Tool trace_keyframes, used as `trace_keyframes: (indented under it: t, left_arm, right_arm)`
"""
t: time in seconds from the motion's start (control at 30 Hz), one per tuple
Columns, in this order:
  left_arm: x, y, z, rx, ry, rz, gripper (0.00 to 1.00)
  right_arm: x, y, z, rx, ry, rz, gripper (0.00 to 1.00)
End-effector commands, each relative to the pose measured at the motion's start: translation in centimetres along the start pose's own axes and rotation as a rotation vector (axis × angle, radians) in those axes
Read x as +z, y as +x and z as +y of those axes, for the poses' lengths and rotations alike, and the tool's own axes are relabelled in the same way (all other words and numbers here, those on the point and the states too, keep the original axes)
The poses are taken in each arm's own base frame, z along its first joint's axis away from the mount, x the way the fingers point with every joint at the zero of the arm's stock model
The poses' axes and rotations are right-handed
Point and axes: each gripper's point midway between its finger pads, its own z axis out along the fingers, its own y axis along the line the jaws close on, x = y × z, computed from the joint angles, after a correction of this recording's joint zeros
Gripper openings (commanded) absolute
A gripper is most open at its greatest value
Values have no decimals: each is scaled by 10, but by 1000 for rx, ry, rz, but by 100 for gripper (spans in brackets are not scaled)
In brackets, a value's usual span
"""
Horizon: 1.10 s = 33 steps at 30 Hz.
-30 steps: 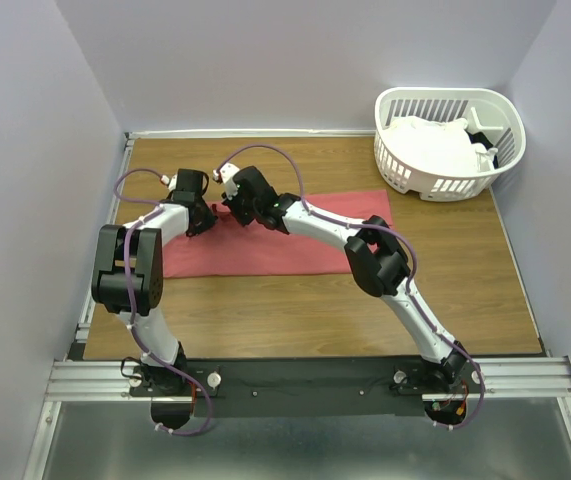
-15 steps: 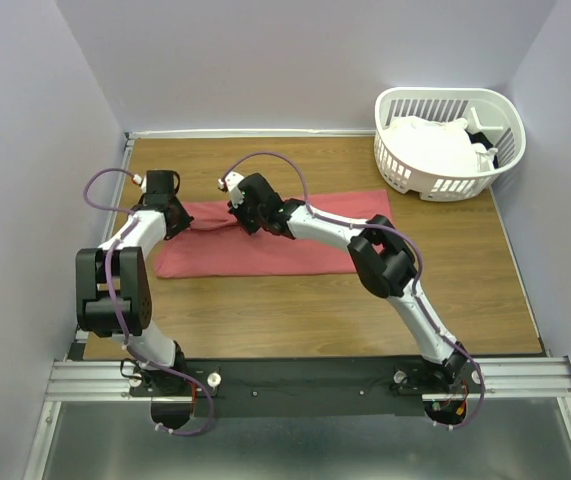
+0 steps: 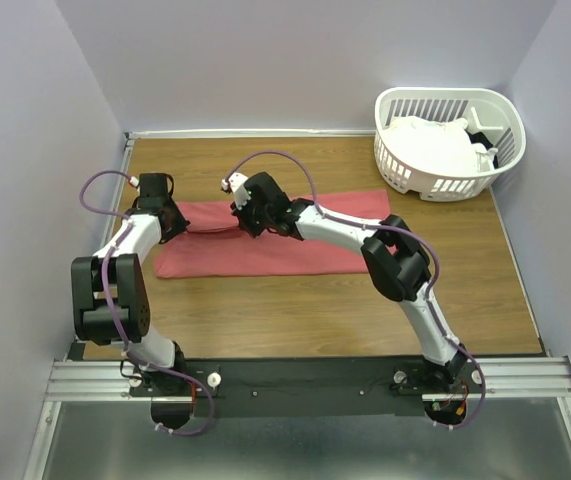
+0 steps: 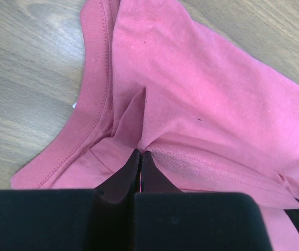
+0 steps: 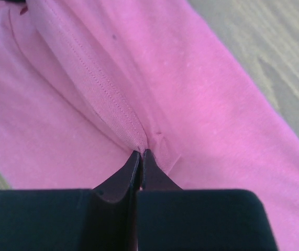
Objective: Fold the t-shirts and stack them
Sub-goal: Fold the tshirt
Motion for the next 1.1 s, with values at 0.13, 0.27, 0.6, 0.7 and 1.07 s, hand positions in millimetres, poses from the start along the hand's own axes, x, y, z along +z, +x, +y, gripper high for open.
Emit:
trace_keyframes:
  t: [0.13, 0.27, 0.6, 0.7, 1.07]
  left_arm:
    - [-11, 12, 12, 11, -15, 17, 0]
    - [-12, 20, 21, 12, -50, 23, 0]
    - [-3, 42, 38, -6, -103, 45, 7]
    - [-3, 41, 39, -8, -111, 45, 18]
    - [-33, 16, 30, -14, -75, -52, 55]
  right_arm:
    - [-15, 10, 23, 9, -95, 28, 7]
    - [-15, 16, 30, 18, -128, 43, 7]
    - [-9, 34, 40, 36, -187, 88, 15]
    - [-13, 33, 46, 35, -210, 87, 20]
    - [-68, 42, 46, 88, -185, 111, 43]
